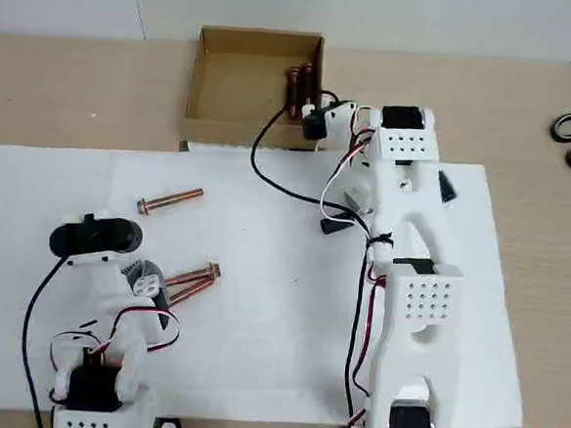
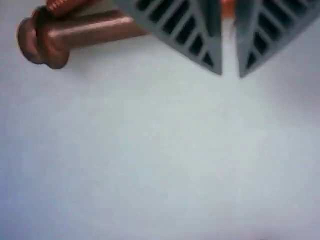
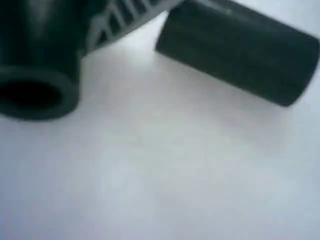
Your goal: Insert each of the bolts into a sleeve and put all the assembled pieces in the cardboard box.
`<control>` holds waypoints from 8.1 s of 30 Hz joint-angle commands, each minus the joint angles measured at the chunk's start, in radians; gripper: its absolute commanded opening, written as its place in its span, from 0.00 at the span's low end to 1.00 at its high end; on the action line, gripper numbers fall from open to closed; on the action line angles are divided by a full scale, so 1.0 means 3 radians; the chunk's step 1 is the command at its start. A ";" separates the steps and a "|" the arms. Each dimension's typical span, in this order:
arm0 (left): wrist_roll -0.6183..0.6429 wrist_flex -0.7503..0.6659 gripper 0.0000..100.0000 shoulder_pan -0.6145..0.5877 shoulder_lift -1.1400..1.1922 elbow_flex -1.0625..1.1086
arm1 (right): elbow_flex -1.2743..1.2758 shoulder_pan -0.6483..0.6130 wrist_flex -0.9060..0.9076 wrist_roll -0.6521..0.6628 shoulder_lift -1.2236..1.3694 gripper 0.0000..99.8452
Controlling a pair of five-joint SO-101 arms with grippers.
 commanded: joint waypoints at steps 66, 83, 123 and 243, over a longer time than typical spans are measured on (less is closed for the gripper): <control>0.0026 -0.0578 0.01 0.0005 0.0107 -0.1286 | 0.4757 -0.0642 -0.0606 -0.2726 -0.5654 0.00; -0.0399 0.1565 0.01 0.0563 0.4398 -0.5501 | 0.5120 0.0003 -0.0591 -0.2711 -0.5997 0.00; -0.4347 0.1795 0.01 0.0905 0.5498 -0.4202 | 0.5437 0.0391 -0.0621 -0.2711 -0.6002 0.00; -0.4235 0.1683 0.01 0.0885 0.5549 -0.4478 | 0.5416 0.0386 -0.0673 -0.2716 -0.6007 0.00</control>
